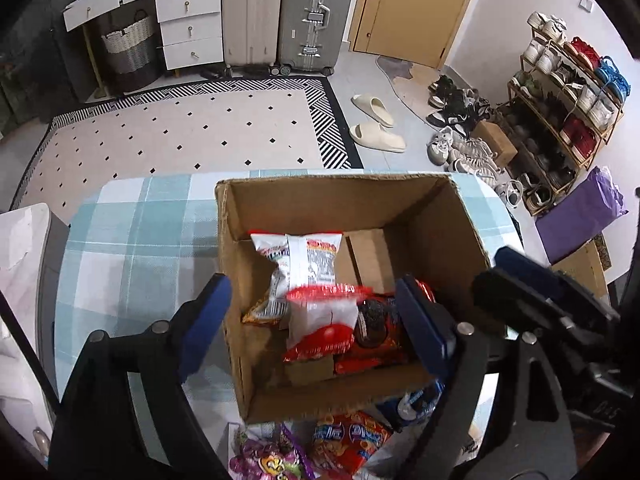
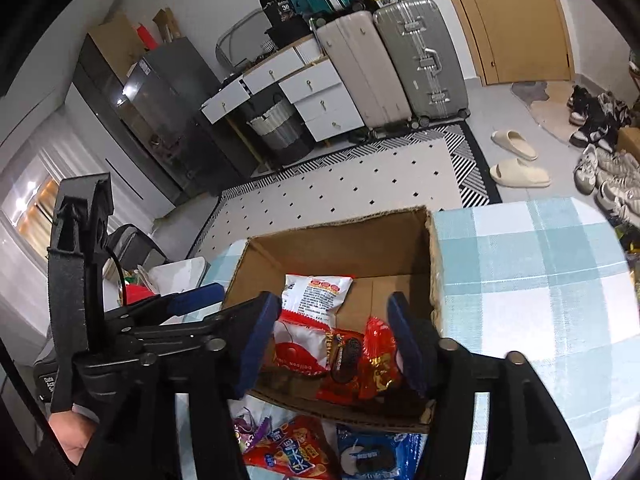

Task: Organize snacks
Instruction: 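Open both grippers to drop the packets into the box, then withdraw both grippers from the box back toward the snack pile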

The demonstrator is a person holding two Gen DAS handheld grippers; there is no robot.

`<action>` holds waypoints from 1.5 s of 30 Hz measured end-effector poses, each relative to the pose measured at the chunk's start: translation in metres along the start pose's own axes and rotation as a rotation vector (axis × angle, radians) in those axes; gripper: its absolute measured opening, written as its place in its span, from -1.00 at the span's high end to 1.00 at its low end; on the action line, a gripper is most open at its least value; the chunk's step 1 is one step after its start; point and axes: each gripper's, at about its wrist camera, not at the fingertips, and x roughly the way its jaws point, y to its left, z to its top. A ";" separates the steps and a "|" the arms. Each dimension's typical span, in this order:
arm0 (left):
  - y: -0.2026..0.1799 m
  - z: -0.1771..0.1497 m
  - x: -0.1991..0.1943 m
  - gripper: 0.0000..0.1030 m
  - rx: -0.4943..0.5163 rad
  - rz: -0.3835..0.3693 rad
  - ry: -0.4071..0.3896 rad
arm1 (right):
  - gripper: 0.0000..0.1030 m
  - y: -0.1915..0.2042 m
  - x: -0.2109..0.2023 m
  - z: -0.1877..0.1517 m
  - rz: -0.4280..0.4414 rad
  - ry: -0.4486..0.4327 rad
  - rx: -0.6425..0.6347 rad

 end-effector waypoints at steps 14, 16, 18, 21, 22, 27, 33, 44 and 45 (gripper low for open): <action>-0.023 -0.037 -0.093 -0.61 0.122 0.118 -0.151 | -0.74 0.031 -0.072 -0.011 0.025 -0.096 -0.096; -0.026 -0.044 -0.110 -0.61 0.127 0.115 -0.174 | -0.87 0.035 -0.085 -0.017 0.041 -0.122 -0.101; -0.029 -0.053 -0.125 -0.61 0.131 0.115 -0.186 | -0.89 0.037 -0.100 -0.023 0.045 -0.150 -0.100; -0.034 -0.069 -0.152 -0.63 0.144 0.129 -0.227 | -0.91 0.041 -0.118 -0.031 0.056 -0.164 -0.100; -0.035 -0.075 -0.160 -0.67 0.148 0.129 -0.247 | -0.92 0.043 -0.127 -0.035 0.060 -0.172 -0.102; -0.042 -0.109 -0.200 -0.99 0.167 0.111 -0.326 | -0.99 0.056 -0.163 -0.059 0.092 -0.239 -0.157; -0.048 -0.146 -0.227 -0.99 0.183 0.092 -0.365 | -0.99 0.060 -0.193 -0.095 0.093 -0.289 -0.164; -0.033 -0.200 -0.240 -0.99 0.164 0.053 -0.418 | -0.99 0.058 -0.221 -0.158 0.084 -0.353 -0.171; -0.032 -0.205 -0.239 -0.99 0.162 0.052 -0.421 | -0.99 0.057 -0.220 -0.164 0.080 -0.352 -0.170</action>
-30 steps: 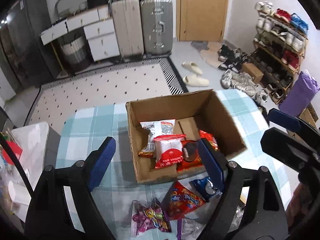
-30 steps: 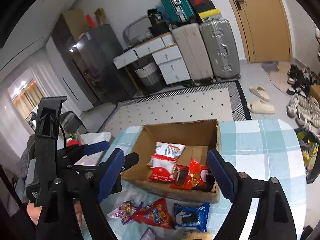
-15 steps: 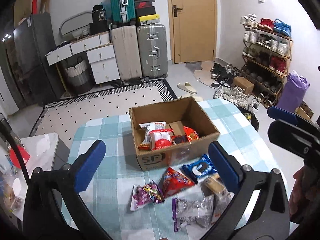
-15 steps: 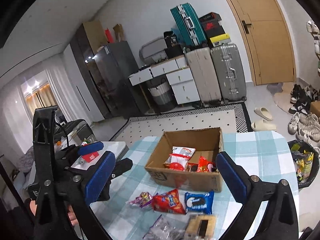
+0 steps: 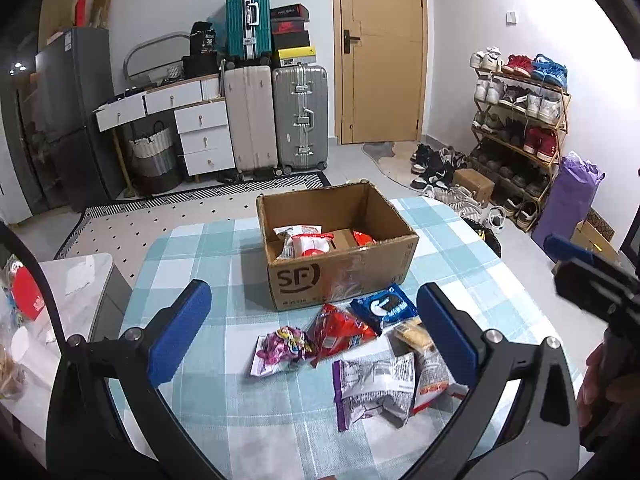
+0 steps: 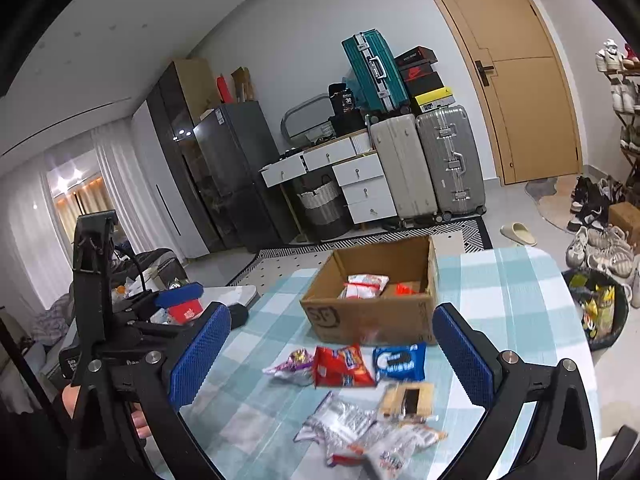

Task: Organize snacks
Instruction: 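Withdraw both grippers from the box back toward the snack pile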

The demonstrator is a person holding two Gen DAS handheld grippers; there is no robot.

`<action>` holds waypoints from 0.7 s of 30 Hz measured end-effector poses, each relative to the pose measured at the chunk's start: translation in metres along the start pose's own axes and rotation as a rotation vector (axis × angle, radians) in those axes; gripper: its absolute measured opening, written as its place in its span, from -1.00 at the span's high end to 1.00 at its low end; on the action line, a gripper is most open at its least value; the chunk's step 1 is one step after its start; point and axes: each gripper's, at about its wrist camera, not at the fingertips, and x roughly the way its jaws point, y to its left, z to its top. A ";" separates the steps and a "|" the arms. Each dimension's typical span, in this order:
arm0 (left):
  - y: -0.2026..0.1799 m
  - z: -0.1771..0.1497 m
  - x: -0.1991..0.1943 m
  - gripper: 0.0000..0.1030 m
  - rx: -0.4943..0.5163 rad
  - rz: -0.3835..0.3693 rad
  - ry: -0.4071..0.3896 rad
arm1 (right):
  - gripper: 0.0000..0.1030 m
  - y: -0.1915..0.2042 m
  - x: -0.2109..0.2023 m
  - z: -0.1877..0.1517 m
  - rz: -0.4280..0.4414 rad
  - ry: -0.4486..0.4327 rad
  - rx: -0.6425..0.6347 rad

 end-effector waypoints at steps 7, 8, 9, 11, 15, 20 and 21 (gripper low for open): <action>0.005 -0.043 0.016 -0.99 -0.055 -0.030 0.049 | -0.99 -0.012 0.003 -0.051 -0.070 0.055 0.034; 0.005 -0.047 0.021 -0.99 -0.052 -0.023 0.055 | -0.99 -0.015 0.003 -0.057 -0.080 0.057 0.047; 0.004 -0.052 0.024 -0.99 -0.045 -0.010 0.055 | -0.99 -0.018 0.004 -0.064 -0.088 0.059 0.061; 0.003 -0.061 0.028 -0.99 -0.041 -0.001 0.048 | -0.99 -0.026 0.004 -0.078 -0.099 0.066 0.083; 0.003 -0.079 0.036 -0.99 -0.060 -0.006 0.057 | -0.99 -0.037 0.008 -0.100 -0.131 0.095 0.108; 0.004 -0.104 0.051 -0.99 -0.108 -0.019 0.097 | -0.99 -0.050 0.018 -0.122 -0.134 0.158 0.182; 0.004 -0.110 0.056 -0.99 -0.111 -0.015 0.104 | -0.99 -0.053 0.021 -0.125 -0.134 0.170 0.196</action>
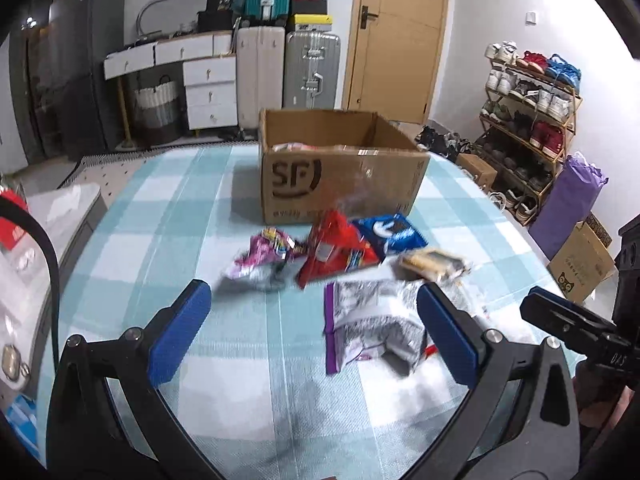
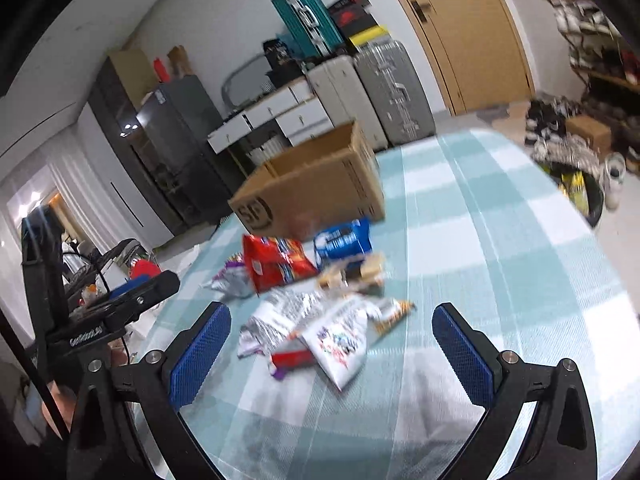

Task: Organize snacks
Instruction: 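Withdraw both grippers from the box back toward the snack pile, then grasp the white chip bag with the right gripper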

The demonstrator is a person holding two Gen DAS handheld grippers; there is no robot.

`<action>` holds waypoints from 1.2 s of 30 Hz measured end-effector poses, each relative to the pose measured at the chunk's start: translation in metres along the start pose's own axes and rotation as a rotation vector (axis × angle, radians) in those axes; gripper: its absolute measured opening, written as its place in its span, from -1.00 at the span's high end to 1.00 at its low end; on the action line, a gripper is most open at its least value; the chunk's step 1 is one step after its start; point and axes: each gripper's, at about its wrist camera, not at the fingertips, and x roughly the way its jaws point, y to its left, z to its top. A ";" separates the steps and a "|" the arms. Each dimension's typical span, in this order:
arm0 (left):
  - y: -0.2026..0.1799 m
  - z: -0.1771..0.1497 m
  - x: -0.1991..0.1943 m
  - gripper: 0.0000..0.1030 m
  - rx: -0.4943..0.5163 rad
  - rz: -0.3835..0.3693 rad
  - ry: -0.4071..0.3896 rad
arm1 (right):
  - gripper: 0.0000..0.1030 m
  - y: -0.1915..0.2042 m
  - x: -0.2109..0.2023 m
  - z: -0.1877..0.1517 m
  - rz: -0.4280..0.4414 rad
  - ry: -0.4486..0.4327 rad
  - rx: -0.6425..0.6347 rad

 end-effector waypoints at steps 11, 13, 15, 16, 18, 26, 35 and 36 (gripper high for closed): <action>0.012 -0.030 0.032 -0.99 -0.041 -0.009 0.057 | -0.99 -0.028 0.045 -0.014 0.074 0.164 0.164; 0.011 -0.034 0.033 -0.99 -0.041 -0.012 0.071 | -0.99 -0.030 0.050 -0.013 0.086 0.168 0.180; 0.009 -0.037 0.038 -0.99 -0.040 -0.017 0.079 | -0.99 -0.029 0.054 -0.009 0.084 0.175 0.184; 0.010 -0.037 0.038 -0.99 -0.041 -0.019 0.081 | -0.99 -0.029 0.056 -0.008 0.083 0.177 0.184; 0.010 -0.038 0.039 -0.99 -0.045 -0.026 0.082 | -0.99 -0.024 0.061 -0.004 0.065 0.185 0.164; 0.012 -0.040 0.040 -0.99 -0.055 -0.045 0.083 | -0.98 -0.004 0.080 0.000 -0.021 0.207 0.043; 0.017 -0.046 0.046 -0.99 -0.082 -0.059 0.103 | -0.22 0.002 0.081 -0.005 -0.081 0.190 -0.028; 0.017 -0.047 0.046 -0.99 -0.085 -0.060 0.105 | -0.11 0.002 0.082 -0.006 -0.080 0.194 -0.034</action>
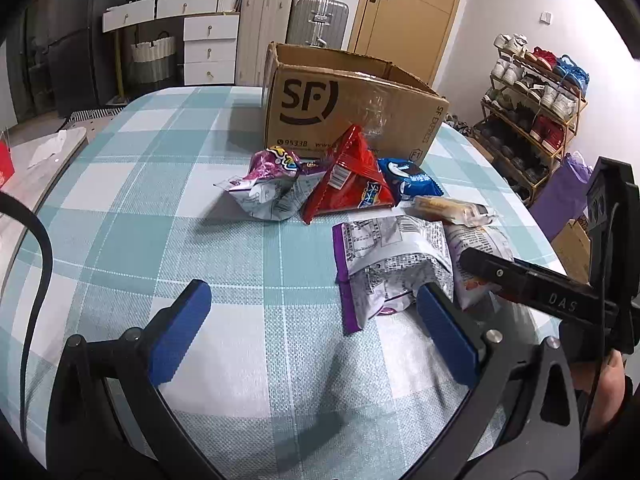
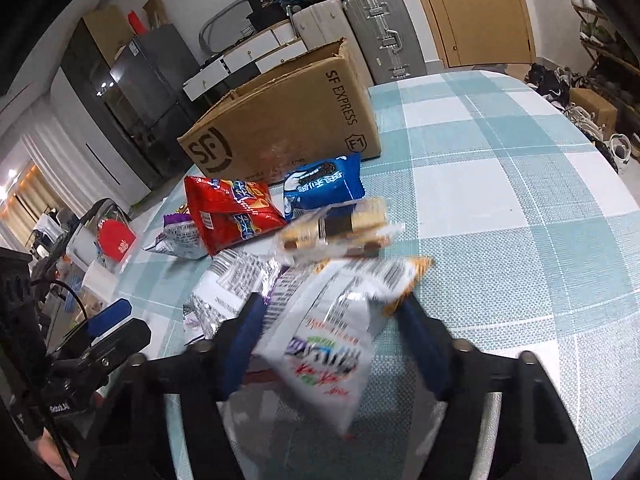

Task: Organize snacks
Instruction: 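Grasp the white chip bag with the right gripper, then grasp the white-and-purple chip bag with the left gripper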

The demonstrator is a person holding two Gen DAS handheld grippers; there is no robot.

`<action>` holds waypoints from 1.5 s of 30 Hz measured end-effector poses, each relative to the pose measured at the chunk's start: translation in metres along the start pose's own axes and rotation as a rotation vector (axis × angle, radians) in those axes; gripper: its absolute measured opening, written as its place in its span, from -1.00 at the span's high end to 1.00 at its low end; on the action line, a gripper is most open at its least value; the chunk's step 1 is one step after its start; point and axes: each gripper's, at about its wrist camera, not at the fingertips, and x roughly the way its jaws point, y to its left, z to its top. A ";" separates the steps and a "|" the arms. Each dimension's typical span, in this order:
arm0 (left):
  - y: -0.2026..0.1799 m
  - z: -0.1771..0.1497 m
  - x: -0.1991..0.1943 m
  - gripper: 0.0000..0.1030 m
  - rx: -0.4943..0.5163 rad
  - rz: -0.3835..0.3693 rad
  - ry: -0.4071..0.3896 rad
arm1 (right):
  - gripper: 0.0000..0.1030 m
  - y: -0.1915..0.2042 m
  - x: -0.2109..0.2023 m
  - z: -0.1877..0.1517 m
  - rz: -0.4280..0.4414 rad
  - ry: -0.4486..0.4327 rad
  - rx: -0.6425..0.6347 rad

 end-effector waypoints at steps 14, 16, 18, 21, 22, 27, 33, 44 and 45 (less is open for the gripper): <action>-0.001 -0.007 -0.002 -0.99 0.006 0.013 0.015 | 0.20 0.000 -0.016 -0.014 0.040 -0.033 -0.016; -0.002 -0.008 -0.002 -0.99 0.007 0.013 0.015 | 0.20 0.000 -0.018 -0.015 0.049 -0.033 -0.012; -0.003 -0.008 -0.002 -0.99 0.013 0.017 0.019 | 0.20 -0.003 -0.018 -0.016 0.059 -0.025 0.003; -0.003 -0.008 -0.002 -0.99 0.015 0.019 0.022 | 0.20 -0.007 -0.019 -0.017 0.072 -0.030 0.019; -0.003 -0.008 -0.002 -0.99 0.016 0.022 0.025 | 0.20 -0.007 -0.021 -0.017 0.076 -0.032 0.021; -0.002 -0.007 -0.004 -0.99 0.005 0.015 0.029 | 0.20 -0.011 -0.027 -0.020 0.090 -0.043 0.034; -0.007 0.001 0.002 -0.99 -0.003 -0.016 0.064 | 0.20 -0.018 -0.047 -0.026 0.088 -0.084 0.013; -0.024 0.016 0.029 -0.99 -0.022 -0.052 0.131 | 0.20 -0.041 -0.078 -0.037 0.088 -0.152 0.022; -0.025 0.018 0.033 -0.99 -0.030 -0.061 0.135 | 0.20 -0.042 -0.079 -0.038 0.093 -0.155 0.025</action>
